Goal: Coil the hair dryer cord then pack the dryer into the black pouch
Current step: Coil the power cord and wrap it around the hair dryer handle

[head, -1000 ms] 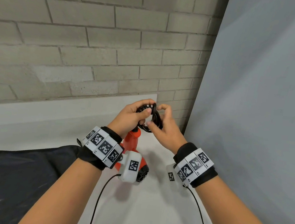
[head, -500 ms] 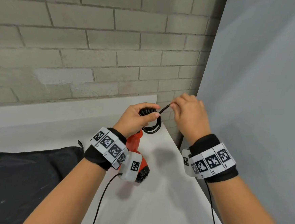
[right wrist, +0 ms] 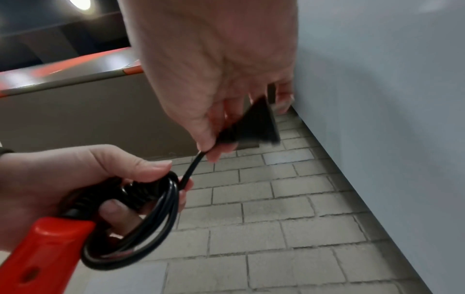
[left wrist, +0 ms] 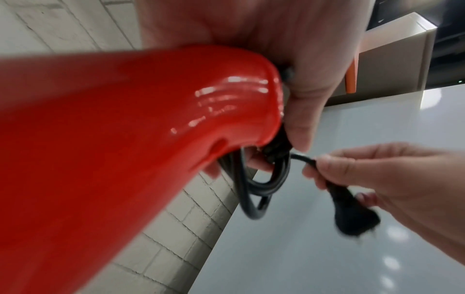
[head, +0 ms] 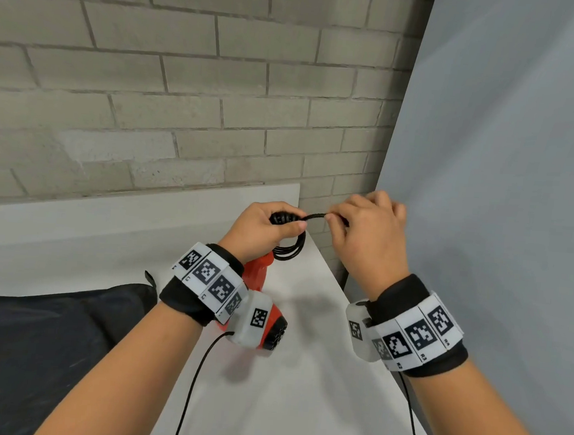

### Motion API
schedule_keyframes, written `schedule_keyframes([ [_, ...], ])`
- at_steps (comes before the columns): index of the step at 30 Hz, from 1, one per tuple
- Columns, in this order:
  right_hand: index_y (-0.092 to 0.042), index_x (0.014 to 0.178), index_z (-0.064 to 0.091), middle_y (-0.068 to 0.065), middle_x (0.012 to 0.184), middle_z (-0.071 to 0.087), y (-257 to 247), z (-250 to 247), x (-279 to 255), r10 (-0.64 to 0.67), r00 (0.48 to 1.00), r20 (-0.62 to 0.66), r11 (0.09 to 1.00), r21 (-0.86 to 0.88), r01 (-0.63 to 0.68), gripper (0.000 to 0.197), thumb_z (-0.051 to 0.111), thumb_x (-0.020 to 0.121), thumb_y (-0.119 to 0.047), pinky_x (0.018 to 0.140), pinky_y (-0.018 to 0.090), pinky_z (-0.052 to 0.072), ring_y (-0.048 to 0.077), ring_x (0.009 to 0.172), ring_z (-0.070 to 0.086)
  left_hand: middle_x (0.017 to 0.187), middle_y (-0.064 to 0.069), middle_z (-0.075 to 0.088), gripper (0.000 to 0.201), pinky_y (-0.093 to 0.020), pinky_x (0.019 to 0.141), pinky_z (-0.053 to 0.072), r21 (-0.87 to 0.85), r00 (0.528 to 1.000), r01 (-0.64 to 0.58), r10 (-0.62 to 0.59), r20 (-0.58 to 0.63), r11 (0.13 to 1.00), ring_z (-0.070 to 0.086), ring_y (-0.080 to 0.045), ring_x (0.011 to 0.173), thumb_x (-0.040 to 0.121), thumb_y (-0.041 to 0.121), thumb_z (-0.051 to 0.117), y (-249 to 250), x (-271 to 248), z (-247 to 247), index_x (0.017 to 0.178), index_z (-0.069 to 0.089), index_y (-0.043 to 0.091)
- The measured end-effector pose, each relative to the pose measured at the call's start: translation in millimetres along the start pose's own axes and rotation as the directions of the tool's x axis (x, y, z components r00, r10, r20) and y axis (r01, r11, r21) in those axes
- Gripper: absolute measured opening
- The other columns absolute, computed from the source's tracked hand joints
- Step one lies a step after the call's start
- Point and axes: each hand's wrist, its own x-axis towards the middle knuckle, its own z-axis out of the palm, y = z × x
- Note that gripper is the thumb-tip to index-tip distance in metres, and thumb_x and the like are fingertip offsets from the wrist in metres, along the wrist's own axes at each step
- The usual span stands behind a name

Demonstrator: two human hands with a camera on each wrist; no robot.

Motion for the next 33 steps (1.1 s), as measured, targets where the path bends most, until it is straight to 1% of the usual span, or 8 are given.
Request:
schedule_keyframes([
  [3, -0.021, 0.102, 0.068, 0.002, 0.098, 0.062, 6.4, 2.8, -2.6, 0.076, 0.966, 0.248, 0.997, 0.005, -0.080, 0.022, 0.048, 0.091, -0.024, 0.083, 0.038, 0.033, 0.027, 0.098, 0.050, 0.078, 0.004, 0.063, 0.006, -0.010, 0.062, 0.044, 0.028, 0.999, 0.006, -0.004, -0.054, 1.000, 0.056, -0.003, 0.069, 0.081, 0.016, 0.064, -1.5, 4.5, 0.0, 0.086, 0.067, 0.019],
  [7, -0.016, 0.104, 0.061, 0.002, 0.084, 0.052, 5.1, 1.9, -1.4, 0.081, 0.875, 0.477, 0.874, 0.388, -0.293, 0.020, 0.057, 0.086, -0.009, 0.067, 0.026, 0.050, 0.008, 0.063, 0.056, 0.079, 0.011, 0.061, 0.006, -0.023, 0.074, 0.043, -0.006, 0.989, 0.022, -0.023, -0.148, 1.000, 0.056, -0.004, 0.077, 0.083, 0.016, 0.063, -2.5, 7.3, 4.3, 0.086, 0.066, 0.020],
  [10, -0.016, 0.090, 0.055, -0.001, 0.077, 0.047, 0.7, -0.1, 0.1, 0.091, 0.877, 0.473, 0.757, 0.539, -0.369, 0.012, 0.059, 0.085, -0.006, 0.051, 0.014, 0.046, -0.001, 0.043, 0.052, 0.083, 0.005, 0.063, 0.007, -0.025, 0.073, 0.045, -0.053, 0.988, 0.009, -0.017, -0.154, 0.999, 0.057, -0.008, 0.081, 0.084, 0.015, 0.060, -2.4, 6.5, 7.4, 0.087, 0.064, 0.020],
  [14, -0.020, 0.075, 0.048, -0.001, 0.073, 0.045, -8.9, 2.1, 2.7, 0.129, 0.891, 0.436, 0.545, 0.719, -0.431, 0.024, 0.055, 0.087, -0.001, 0.059, 0.027, 0.057, 0.009, 0.054, 0.056, 0.086, 0.002, 0.062, 0.009, -0.026, 0.066, 0.047, -0.125, 0.990, -0.001, -0.017, -0.141, 0.992, 0.057, -0.008, 0.081, 0.088, 0.017, 0.055, -2.1, 5.1, 10.2, 0.094, 0.062, 0.018],
  [18, -0.020, 0.076, 0.047, 0.018, 0.081, 0.053, -21.8, 10.7, -1.5, 0.139, 0.918, 0.370, 0.374, 0.839, -0.395, 0.026, 0.052, 0.087, 0.002, 0.065, 0.026, 0.058, 0.012, 0.061, 0.060, 0.081, 0.006, 0.064, 0.015, -0.006, 0.070, 0.045, -0.228, 0.996, -0.039, 0.019, -0.089, 0.973, 0.060, 0.007, 0.072, 0.090, 0.012, 0.049, -1.6, 3.7, 8.6, 0.092, 0.064, 0.014],
  [21, -0.018, 0.075, 0.047, 0.003, 0.075, 0.052, -26.1, 20.0, -5.1, 0.196, 0.945, 0.260, 0.445, 0.836, -0.322, 0.023, 0.056, 0.085, 0.001, 0.066, 0.027, 0.059, 0.008, 0.063, 0.063, 0.078, 0.009, 0.065, 0.017, -0.006, 0.068, 0.046, -0.272, 0.998, -0.038, 0.022, -0.063, 0.961, 0.061, 0.008, 0.070, 0.091, 0.012, 0.048, -1.6, 1.4, 8.5, 0.089, 0.064, 0.017],
  [26, -0.032, 0.074, 0.046, -0.007, 0.072, 0.046, -32.5, 31.9, -8.5, 0.233, 0.960, 0.152, 0.551, 0.793, -0.259, 0.034, 0.062, 0.080, -0.003, 0.070, 0.050, 0.055, 0.035, 0.082, 0.061, 0.081, 0.005, 0.062, 0.013, -0.003, 0.067, 0.044, -0.266, 0.998, -0.040, 0.024, -0.064, 0.963, 0.060, 0.010, 0.067, 0.091, 0.011, 0.048, -2.2, 3.1, 7.5, 0.093, 0.061, 0.014],
  [33, -0.025, 0.068, 0.042, -0.007, 0.065, 0.043, -31.6, 40.0, -14.0, 0.237, 0.967, 0.091, 0.631, 0.743, -0.224, 0.034, 0.067, 0.077, -0.005, 0.060, 0.036, 0.050, 0.021, 0.065, 0.051, 0.083, 0.003, 0.061, 0.013, -0.003, 0.069, 0.044, -0.195, 0.998, -0.044, 0.037, -0.041, 0.980, 0.058, 0.011, 0.067, 0.090, 0.013, 0.050, -3.6, 2.8, 9.1, 0.096, 0.062, 0.011],
])
